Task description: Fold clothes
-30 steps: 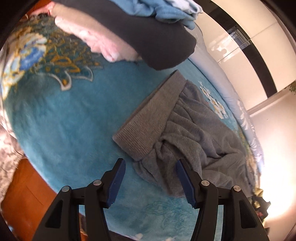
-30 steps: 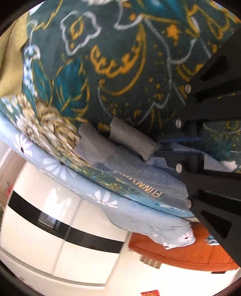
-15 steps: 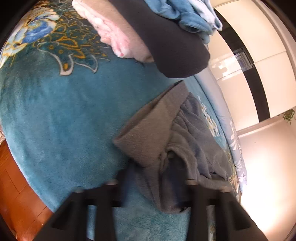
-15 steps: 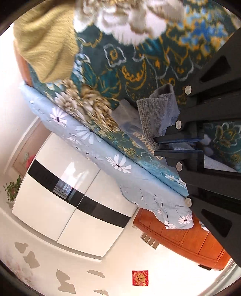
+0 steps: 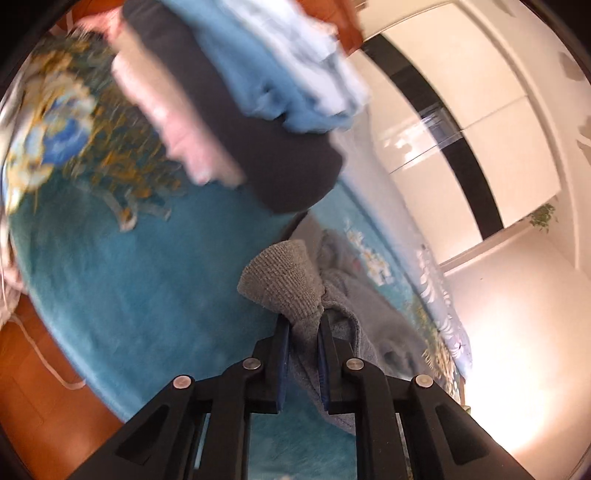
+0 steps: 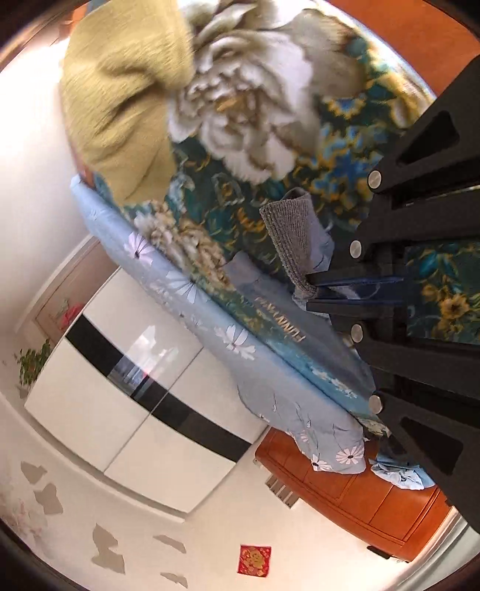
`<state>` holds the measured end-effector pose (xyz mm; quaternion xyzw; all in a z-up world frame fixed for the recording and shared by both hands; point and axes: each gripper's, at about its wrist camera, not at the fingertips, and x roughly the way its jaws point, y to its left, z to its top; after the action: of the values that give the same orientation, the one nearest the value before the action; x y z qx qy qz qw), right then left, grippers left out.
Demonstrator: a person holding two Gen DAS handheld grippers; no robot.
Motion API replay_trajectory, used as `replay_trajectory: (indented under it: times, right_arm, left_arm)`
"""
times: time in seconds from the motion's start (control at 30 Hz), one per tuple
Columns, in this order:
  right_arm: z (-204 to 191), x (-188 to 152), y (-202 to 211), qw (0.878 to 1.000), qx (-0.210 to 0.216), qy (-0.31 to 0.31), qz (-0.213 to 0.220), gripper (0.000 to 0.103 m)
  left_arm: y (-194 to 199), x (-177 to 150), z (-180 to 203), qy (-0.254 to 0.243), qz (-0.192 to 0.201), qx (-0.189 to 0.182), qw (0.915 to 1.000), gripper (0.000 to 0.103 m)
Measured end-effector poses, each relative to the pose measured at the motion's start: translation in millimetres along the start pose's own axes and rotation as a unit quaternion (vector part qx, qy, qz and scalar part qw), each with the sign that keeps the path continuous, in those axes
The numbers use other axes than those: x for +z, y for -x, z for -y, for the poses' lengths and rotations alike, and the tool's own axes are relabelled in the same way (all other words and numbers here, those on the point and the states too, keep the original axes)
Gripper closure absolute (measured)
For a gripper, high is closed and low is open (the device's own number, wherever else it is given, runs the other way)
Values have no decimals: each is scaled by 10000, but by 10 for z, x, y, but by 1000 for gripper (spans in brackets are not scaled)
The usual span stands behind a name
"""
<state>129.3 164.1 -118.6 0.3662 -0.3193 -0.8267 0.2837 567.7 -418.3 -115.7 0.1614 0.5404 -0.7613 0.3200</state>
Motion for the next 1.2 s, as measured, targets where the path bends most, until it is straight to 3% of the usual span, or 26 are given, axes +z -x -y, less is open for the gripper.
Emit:
replay_trajectory:
  times: [0.17, 0.37, 0.47, 0.53, 0.7, 0.83, 0.97, 1.1, 1.2]
  right_arm:
    - [223, -69, -70, 9990, -119, -380, -224, 96]
    - [-409, 421, -239, 9991, 296, 301, 53, 96]
    - [-664, 509, -91, 9951, 549, 736, 360, 96]
    - [-569, 427, -10, 9950, 477, 770, 410, 96]
    - [273, -39, -141, 9993, -186, -189, -244, 96]
    - [802, -395, -232, 9930, -531, -865, -613, 96]
    - [788, -391, -237, 9931, -528, -801, -679, 96]
    - [651, -301, -164, 9931, -918, -315, -665, 92]
    - [537, -217, -82, 9903, -1248, 122, -591, 90]
  left_arm:
    - [-130, 41, 97, -75, -139, 103, 9998, 89]
    - [36, 390, 794, -705, 423, -567, 9950, 89]
    - [134, 434, 928, -1060, 651, -671, 9900, 89]
    - [79, 376, 789, -1044, 519, -534, 9917, 88]
    - [-327, 87, 62, -353, -313, 128, 9988, 88]
    - [-410, -53, -239, -56, -462, 404, 9981, 89]
    - [-360, -67, -199, -135, -440, 389, 9982, 89]
    - [-301, -69, -180, -283, -579, 474, 9968, 87]
    - [-197, -9, -208, -366, -644, 690, 9949, 69]
